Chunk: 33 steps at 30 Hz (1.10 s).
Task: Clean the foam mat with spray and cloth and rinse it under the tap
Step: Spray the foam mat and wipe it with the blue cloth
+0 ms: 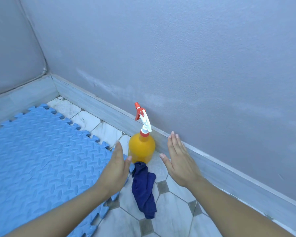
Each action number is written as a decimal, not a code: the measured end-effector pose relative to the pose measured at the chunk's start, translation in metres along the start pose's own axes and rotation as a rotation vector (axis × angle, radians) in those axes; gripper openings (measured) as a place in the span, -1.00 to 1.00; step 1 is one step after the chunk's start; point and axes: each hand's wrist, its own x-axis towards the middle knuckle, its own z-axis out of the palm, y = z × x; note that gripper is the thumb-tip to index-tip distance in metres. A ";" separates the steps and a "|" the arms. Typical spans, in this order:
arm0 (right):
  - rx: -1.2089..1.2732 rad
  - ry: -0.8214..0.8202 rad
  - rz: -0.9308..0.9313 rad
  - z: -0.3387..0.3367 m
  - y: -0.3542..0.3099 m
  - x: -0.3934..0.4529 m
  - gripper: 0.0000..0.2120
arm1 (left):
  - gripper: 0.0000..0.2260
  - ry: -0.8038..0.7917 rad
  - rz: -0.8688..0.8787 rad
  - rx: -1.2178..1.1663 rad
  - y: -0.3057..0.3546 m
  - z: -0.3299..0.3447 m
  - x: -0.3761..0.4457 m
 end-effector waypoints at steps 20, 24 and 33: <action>0.132 0.009 -0.451 -0.010 -0.243 0.201 -0.21 | -0.25 0.856 -0.442 0.636 -0.131 -0.309 -0.097; 0.025 -0.266 -0.347 0.068 -0.266 0.224 -0.02 | -0.20 0.838 -0.805 0.484 -0.223 -0.290 -0.155; 0.314 -0.467 -0.056 0.150 -0.279 0.274 0.15 | -0.15 0.721 -1.389 -0.122 -0.346 -0.214 -0.179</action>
